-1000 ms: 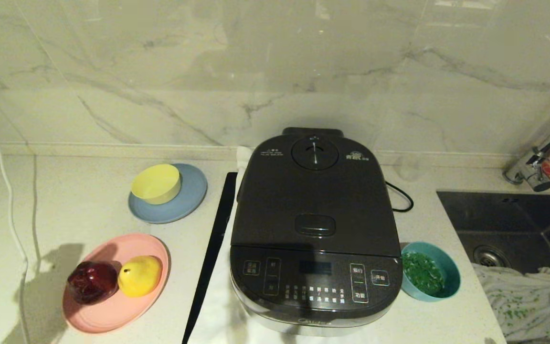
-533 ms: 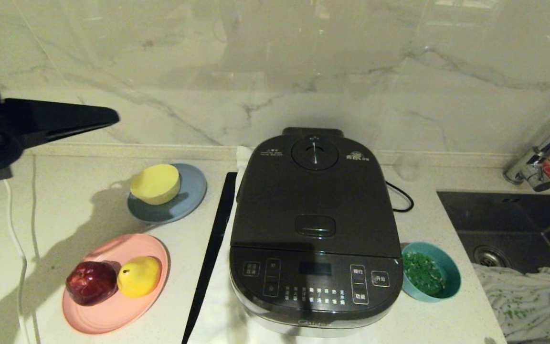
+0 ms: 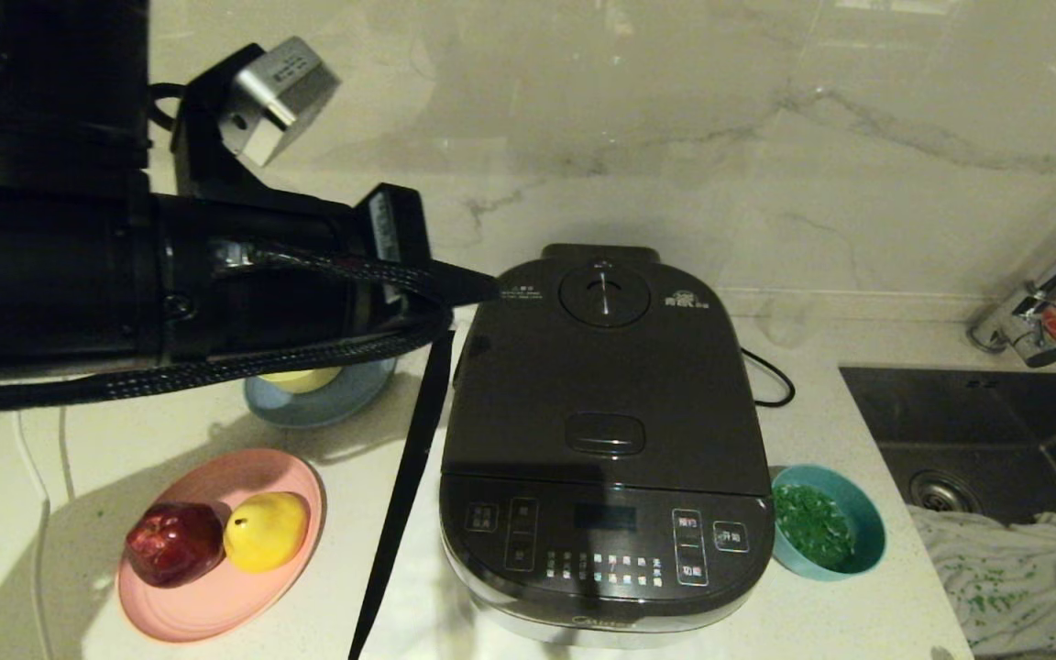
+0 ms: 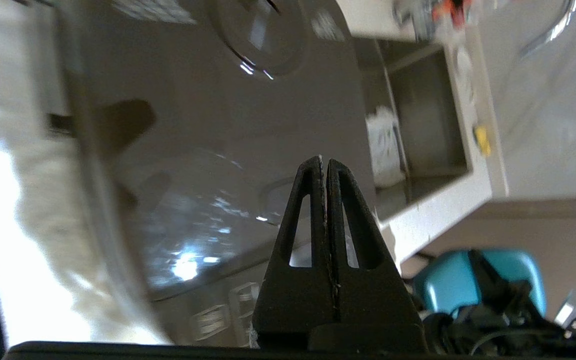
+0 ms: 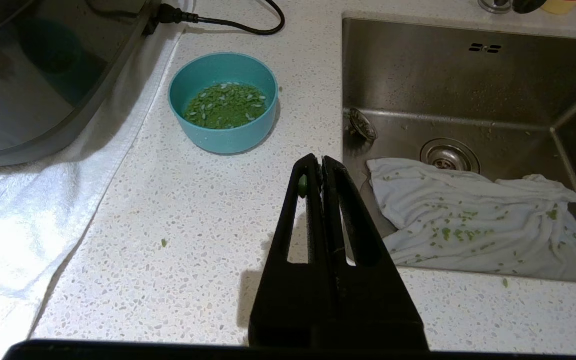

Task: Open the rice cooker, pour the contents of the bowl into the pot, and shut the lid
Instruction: Open the rice cooker

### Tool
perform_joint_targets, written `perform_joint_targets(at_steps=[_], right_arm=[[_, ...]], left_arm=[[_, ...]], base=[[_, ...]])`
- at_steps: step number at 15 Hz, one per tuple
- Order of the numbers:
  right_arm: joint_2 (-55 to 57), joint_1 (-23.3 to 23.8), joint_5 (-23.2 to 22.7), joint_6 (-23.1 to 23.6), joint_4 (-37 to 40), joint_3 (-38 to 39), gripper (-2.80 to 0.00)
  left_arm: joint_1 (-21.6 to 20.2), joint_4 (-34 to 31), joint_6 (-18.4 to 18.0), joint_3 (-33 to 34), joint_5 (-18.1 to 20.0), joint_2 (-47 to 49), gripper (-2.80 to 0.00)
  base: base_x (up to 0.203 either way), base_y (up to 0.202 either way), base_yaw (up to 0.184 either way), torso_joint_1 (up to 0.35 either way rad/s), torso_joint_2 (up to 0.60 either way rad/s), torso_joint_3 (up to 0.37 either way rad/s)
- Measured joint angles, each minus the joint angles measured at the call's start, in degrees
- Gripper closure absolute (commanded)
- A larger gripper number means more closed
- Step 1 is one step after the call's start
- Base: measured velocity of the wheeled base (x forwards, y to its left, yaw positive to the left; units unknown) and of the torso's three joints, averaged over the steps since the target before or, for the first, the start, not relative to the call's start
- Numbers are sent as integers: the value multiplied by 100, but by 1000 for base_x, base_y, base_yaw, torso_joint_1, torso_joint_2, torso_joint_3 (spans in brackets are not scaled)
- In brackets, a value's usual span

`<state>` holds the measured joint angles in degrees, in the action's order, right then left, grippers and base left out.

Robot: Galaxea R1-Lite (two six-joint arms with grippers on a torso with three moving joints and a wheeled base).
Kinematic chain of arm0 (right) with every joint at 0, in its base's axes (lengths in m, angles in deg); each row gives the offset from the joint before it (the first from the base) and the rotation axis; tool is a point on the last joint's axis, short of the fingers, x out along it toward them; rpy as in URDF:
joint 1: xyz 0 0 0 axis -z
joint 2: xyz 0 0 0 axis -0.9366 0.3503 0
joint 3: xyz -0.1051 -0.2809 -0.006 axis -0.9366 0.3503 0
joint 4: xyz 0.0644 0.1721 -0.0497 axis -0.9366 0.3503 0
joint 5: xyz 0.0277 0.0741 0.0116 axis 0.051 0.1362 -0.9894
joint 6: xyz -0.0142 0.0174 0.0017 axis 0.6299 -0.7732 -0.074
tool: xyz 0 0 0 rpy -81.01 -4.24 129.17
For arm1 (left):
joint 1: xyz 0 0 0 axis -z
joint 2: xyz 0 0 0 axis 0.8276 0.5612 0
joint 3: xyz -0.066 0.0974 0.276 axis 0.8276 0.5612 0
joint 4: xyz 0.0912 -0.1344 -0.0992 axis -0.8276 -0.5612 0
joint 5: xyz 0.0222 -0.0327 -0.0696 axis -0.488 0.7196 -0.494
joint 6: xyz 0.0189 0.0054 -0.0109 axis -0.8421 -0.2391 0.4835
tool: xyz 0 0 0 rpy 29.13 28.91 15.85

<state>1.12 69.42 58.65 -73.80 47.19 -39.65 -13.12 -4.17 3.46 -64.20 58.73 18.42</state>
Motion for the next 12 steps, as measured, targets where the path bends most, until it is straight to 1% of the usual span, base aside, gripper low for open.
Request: perform_joint_targets(at_steps=[1,4,6,8,12], right_arm=[[0,0,-1,0,1,0,0],[0,0,1,0,2,0,0],[0,0,-1,0,0,0,0],[2,0,-1,0,0,0,0],[0,0,1,0,2,0,0]], left_arm=[[137,6,2,-23,-52,117,0],[367,9,164,-58,-172,432,0],[511,8,208,-47,-290,619,0],[640,17,234,21,-462,811,0],[784,87,319,88,-579,1104,0]], base=[[0,0,0,0,0,0],[0,0,0,0,0,0],[0,0,0,0,0,0],[0,0,0,0,0,0],[0,0,0,0,0,0]])
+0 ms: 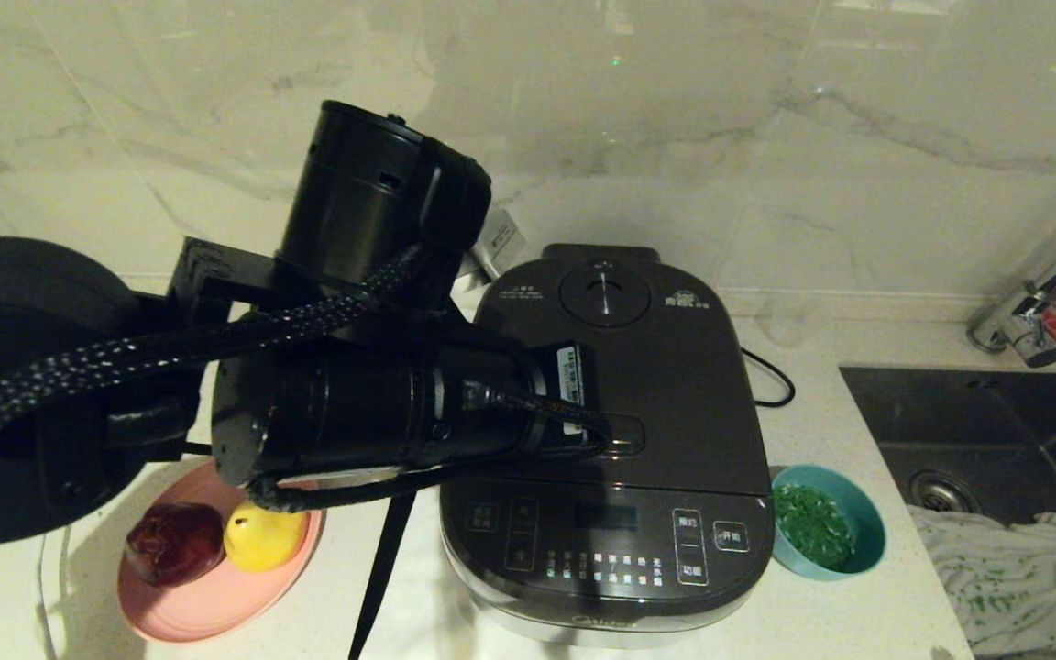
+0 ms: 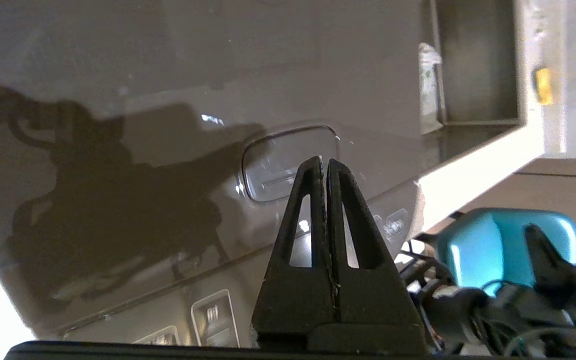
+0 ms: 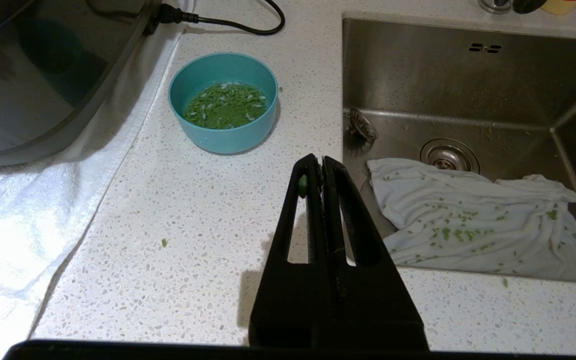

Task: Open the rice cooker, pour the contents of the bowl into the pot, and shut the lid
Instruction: Open the rice cooker

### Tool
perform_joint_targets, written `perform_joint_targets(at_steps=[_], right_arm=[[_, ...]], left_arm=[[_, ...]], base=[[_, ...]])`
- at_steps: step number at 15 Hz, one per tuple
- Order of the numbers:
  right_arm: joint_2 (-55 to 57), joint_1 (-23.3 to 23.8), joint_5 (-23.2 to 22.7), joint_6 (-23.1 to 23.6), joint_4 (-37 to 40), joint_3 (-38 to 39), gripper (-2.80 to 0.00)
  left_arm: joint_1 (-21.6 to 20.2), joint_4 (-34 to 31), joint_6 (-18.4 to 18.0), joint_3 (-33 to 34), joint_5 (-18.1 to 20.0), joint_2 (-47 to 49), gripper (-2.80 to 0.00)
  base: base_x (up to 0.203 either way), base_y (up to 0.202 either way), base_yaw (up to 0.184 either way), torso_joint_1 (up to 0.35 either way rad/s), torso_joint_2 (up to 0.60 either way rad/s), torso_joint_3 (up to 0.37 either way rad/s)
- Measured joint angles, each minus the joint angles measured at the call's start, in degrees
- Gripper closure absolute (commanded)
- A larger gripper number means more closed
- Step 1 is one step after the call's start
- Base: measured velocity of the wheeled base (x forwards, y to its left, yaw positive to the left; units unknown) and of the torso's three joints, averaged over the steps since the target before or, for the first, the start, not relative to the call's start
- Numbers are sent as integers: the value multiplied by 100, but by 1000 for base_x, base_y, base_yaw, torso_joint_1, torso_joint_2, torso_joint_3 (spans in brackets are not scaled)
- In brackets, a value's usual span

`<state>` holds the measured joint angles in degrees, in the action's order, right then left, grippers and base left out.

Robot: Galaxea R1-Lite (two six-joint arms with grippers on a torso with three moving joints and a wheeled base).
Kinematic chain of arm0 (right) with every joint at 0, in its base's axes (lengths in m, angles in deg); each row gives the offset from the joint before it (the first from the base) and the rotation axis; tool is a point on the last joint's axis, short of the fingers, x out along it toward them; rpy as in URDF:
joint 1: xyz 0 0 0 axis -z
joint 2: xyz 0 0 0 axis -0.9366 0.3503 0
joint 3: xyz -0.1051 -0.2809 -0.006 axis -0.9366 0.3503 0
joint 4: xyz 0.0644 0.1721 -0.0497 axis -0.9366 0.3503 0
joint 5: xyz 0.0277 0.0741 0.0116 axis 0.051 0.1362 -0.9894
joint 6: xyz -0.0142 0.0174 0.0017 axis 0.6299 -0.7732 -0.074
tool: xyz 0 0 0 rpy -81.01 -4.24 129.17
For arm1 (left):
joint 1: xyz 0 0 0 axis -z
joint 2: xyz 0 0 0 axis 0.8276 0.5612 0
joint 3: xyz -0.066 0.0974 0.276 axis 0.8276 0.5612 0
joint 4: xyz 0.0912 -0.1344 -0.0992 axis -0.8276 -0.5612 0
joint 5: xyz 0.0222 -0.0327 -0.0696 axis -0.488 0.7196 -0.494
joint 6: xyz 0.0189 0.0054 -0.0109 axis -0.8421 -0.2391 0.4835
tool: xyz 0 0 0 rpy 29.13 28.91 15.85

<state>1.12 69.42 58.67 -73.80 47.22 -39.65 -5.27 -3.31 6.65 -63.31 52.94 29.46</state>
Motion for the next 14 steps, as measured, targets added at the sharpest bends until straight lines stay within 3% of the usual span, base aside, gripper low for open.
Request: perform_joint_targets(at_steps=[14], right_arm=[[0,0,-2,0,0,0,0]], left_arm=[[24,394,-20,278,-493,259,0]], base=[[0,0,0,0,0,0]])
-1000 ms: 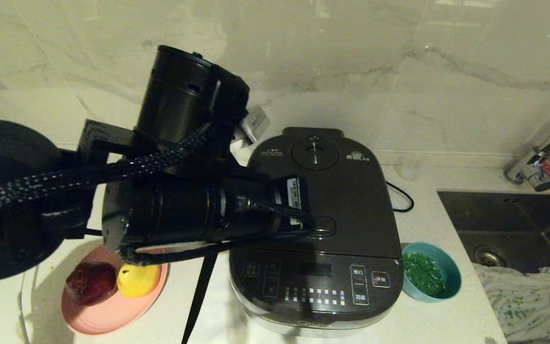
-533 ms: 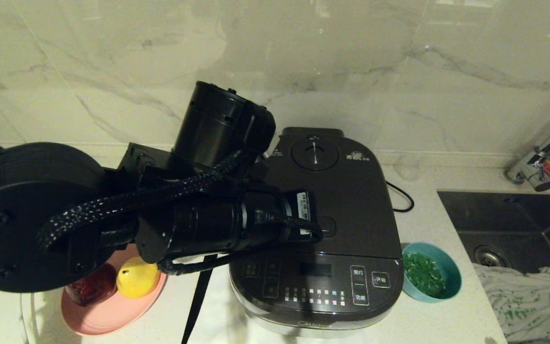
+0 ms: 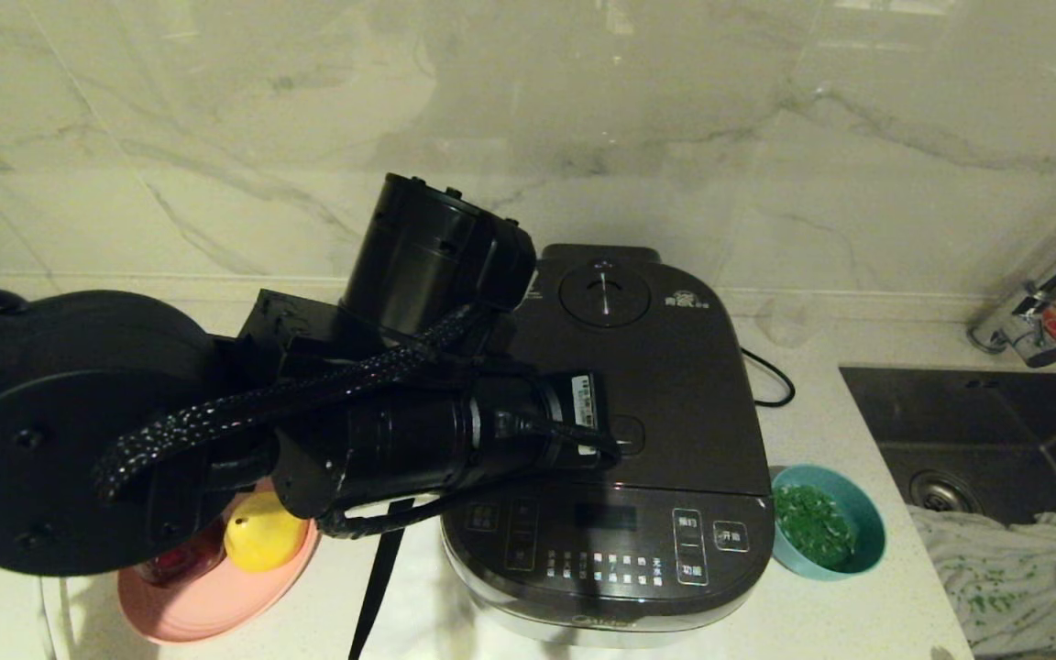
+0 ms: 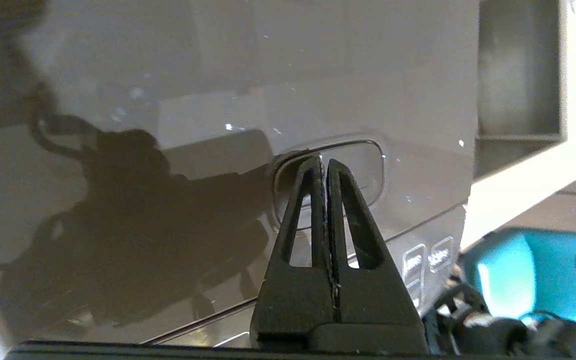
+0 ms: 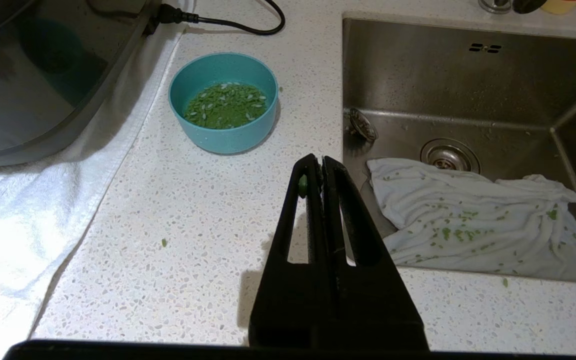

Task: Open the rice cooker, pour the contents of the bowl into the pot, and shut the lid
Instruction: Open the rice cooker

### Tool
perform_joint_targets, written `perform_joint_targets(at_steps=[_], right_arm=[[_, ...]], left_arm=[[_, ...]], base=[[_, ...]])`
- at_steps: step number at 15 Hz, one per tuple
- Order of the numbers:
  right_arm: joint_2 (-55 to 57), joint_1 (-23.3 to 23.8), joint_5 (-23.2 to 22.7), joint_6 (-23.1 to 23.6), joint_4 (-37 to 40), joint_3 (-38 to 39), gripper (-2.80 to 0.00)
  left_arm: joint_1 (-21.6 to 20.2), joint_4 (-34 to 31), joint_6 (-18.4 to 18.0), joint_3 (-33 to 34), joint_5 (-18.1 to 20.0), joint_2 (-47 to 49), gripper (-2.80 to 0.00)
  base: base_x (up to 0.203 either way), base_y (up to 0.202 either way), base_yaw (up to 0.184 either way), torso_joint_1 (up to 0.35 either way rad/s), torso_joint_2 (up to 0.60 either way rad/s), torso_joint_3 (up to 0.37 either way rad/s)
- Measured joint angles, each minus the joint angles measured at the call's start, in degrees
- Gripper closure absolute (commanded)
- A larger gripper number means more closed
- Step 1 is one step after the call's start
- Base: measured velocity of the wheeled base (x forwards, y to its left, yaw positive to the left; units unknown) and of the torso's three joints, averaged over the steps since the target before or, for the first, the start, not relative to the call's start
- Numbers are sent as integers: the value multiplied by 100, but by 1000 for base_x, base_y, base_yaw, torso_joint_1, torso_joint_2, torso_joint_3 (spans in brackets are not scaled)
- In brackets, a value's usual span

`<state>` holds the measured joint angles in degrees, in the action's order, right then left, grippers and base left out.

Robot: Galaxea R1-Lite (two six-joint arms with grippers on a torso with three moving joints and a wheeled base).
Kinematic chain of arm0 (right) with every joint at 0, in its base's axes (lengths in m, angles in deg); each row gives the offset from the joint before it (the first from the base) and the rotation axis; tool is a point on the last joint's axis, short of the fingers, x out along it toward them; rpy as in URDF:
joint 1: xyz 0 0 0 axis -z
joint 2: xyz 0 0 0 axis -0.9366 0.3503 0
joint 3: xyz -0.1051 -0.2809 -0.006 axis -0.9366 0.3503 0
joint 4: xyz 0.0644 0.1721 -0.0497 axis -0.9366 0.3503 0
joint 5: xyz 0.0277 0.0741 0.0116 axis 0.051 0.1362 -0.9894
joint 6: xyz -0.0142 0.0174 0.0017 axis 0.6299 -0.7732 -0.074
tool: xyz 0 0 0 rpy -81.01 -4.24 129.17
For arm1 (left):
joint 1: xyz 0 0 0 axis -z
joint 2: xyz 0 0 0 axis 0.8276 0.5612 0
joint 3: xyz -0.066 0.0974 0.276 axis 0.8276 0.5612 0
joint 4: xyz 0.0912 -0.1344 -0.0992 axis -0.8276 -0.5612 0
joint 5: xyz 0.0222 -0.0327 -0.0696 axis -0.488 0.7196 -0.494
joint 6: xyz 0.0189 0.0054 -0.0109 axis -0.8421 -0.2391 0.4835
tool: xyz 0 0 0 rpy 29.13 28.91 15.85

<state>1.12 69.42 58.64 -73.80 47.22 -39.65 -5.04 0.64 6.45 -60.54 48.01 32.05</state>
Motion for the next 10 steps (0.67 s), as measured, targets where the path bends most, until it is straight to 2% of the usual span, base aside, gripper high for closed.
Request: perform_joint_targets(at_steps=[10], right_arm=[[0,0,2,-2,-2,0,0]], left_arm=[[102,162,58,338,3,-163,0]], base=[[0,0,0,0,0,0]])
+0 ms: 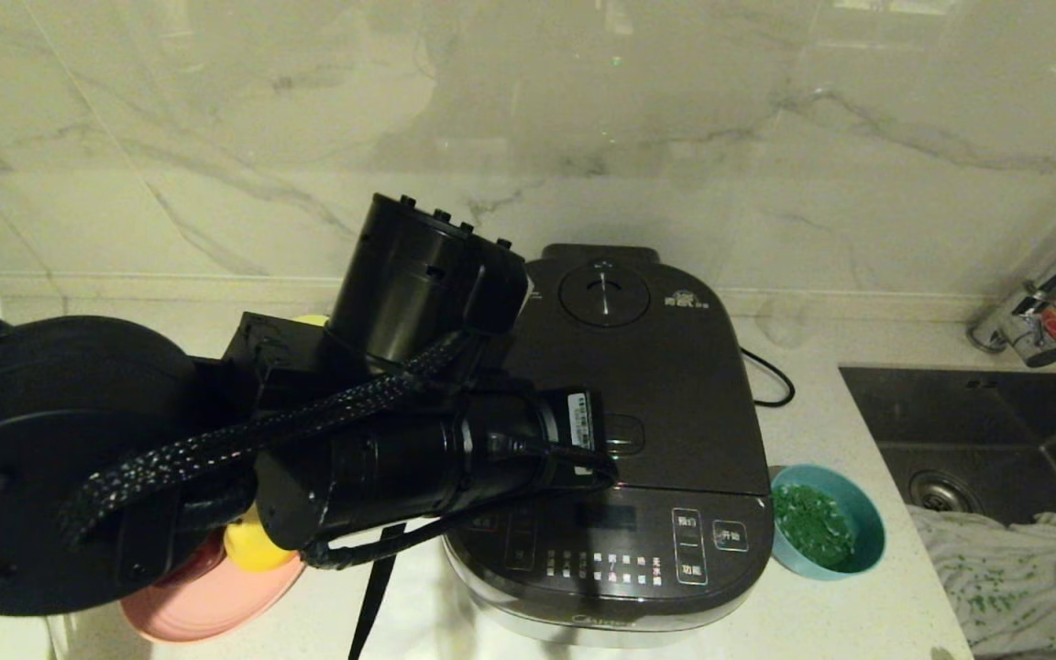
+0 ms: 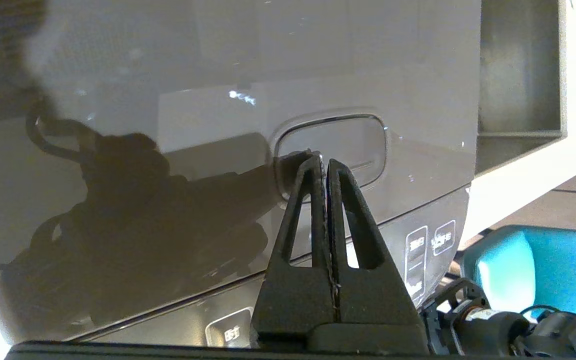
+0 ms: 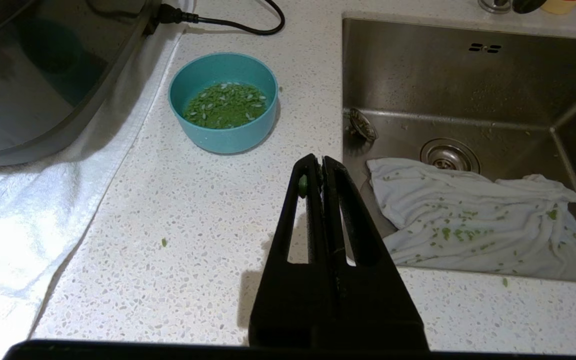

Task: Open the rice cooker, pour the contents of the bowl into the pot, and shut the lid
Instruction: Open the rice cooker

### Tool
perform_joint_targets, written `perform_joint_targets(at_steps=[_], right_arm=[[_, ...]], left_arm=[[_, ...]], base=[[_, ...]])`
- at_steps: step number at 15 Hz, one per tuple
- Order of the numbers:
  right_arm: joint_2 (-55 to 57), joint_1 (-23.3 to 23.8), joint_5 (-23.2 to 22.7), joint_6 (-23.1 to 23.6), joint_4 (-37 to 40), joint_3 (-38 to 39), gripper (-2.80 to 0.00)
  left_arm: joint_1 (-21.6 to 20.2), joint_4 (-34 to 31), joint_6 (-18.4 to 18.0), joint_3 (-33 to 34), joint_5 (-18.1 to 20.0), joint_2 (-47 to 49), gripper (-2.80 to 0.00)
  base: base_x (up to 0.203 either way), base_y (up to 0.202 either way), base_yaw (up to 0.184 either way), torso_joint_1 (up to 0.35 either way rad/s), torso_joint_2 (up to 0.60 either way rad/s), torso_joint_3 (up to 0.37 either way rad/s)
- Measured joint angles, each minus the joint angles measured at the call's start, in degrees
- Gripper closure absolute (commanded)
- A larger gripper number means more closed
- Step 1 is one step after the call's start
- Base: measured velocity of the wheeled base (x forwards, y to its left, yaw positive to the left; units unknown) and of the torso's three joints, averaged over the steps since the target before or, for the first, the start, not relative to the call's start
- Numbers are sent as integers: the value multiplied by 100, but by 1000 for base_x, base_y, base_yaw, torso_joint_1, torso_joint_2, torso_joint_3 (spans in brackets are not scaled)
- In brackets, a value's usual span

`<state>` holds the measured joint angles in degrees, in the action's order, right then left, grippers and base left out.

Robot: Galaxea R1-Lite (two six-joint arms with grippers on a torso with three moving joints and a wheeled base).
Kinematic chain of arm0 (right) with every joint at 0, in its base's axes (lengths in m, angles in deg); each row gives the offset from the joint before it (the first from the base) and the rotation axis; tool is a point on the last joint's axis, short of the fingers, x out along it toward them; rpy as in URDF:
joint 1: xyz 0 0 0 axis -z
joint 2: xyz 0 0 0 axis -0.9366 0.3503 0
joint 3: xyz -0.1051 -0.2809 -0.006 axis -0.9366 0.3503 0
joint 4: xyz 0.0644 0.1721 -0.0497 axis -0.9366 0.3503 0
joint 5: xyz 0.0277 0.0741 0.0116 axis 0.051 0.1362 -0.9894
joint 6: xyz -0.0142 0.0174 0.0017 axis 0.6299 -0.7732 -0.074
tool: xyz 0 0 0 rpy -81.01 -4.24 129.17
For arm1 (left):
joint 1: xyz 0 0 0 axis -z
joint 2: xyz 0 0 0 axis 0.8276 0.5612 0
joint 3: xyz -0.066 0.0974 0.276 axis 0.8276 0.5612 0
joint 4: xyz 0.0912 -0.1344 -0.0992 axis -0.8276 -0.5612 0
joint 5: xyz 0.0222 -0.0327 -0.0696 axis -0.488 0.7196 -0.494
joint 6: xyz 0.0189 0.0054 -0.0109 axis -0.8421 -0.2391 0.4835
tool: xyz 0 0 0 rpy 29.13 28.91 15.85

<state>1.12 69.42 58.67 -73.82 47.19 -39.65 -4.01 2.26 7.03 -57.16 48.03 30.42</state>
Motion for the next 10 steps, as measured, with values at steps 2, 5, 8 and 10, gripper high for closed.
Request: perform_joint_targets(at_steps=[2,5,8,10], right_arm=[[0,0,-1,1,1,0,0],[0,0,-2,2,2,0,0],[0,0,-1,2,0,0,0],[0,0,-2,2,2,0,0]], left_arm=[[40,-15,14,99,2,-63,0],[96,13,30,208,-22,-91,0],[99,44,48,233,-31,-47,0],[99,55,45,235,-120,-14,0]], base=[[0,0,0,0,0,0],[0,0,0,0,0,0],[0,0,0,0,0,0],[0,0,0,0,0,0]])
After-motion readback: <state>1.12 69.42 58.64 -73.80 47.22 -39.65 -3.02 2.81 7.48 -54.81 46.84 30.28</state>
